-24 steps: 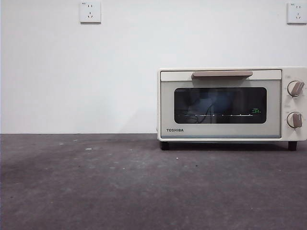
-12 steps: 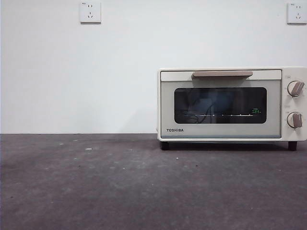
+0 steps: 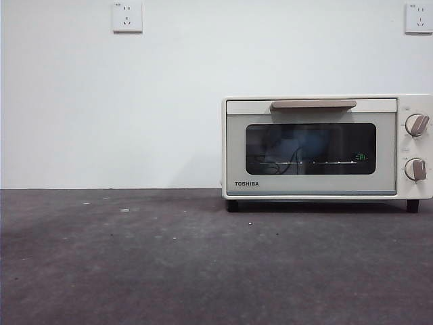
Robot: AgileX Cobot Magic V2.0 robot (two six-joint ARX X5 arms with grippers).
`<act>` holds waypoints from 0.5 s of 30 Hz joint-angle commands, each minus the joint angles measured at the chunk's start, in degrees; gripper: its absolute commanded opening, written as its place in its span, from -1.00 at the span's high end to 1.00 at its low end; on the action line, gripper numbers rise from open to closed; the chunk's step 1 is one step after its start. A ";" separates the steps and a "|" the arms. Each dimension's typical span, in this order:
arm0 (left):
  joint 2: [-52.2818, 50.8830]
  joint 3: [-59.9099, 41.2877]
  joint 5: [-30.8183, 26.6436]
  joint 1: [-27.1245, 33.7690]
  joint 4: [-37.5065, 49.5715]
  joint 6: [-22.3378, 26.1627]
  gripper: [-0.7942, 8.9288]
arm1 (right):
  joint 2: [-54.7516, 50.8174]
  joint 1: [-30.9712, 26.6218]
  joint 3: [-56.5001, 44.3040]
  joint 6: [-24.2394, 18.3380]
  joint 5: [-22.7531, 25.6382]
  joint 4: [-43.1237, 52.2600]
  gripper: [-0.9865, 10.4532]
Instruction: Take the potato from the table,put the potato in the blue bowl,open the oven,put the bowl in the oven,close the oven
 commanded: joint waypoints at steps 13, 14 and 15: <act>-21.00 -38.99 18.29 23.26 55.49 20.33 0.85 | 2.47 0.02 -0.28 -0.20 0.04 -2.27 0.83; -22.49 -42.45 21.88 24.24 58.58 19.87 0.85 | 2.58 0.02 -0.28 -0.20 0.04 -2.29 0.83; -23.63 -45.75 24.76 25.03 61.44 19.58 0.85 | 2.67 0.02 -0.28 -0.20 0.02 -2.27 0.83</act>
